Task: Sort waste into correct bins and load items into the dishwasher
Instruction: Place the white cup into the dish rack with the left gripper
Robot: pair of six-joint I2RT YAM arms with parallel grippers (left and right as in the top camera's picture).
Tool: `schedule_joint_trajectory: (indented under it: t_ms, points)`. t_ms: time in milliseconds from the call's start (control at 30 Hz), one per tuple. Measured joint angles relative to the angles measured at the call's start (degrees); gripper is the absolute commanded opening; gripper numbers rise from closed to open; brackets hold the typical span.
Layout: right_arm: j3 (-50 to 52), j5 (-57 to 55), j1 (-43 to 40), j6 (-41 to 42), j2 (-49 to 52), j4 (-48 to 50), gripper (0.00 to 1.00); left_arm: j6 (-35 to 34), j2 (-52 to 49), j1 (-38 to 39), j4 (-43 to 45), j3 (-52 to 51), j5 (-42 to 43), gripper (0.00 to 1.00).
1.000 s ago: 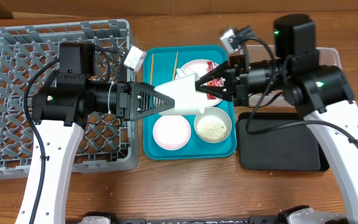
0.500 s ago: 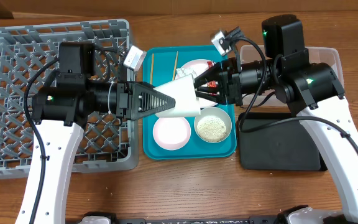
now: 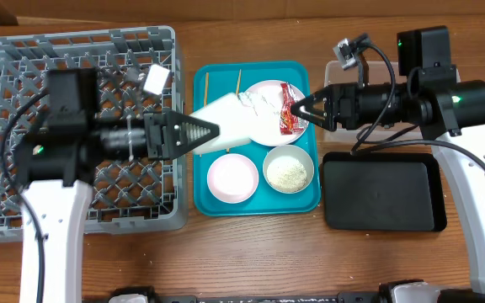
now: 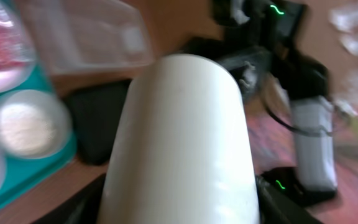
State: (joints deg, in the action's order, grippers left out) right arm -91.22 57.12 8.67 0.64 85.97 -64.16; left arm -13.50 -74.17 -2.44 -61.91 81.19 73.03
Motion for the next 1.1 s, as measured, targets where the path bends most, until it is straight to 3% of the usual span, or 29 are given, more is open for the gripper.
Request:
schedule_joint_trajectory:
  t_ms: [333, 533, 767, 933, 1100]
  points:
    - [0.0, -13.99, 0.11, 0.68, -0.31, -12.61, 0.75, -5.92, 8.55, -10.88, -22.71, 0.57, -48.76, 0.49]
    - [0.0, -16.94, 0.09, 0.66, -0.31, -13.42, 0.76, -10.78, 7.21, -11.54, -26.6, 0.37, -70.69, 0.49]
    - [0.0, -17.68, 0.11, 0.66, -0.31, -13.46, 0.76, -13.64, 4.94, -11.54, -22.73, -8.87, -77.59, 0.46]
    - [0.0, -17.75, 0.11, 0.66, -0.31, -13.38, 0.77, -13.86, 1.53, -11.54, -12.07, -17.44, -75.56, 0.46]
    - [0.0, -17.97, 0.11, 0.66, -0.31, -13.44, 0.77, -13.86, -0.9, -11.54, -9.05, -18.86, -72.85, 0.48]
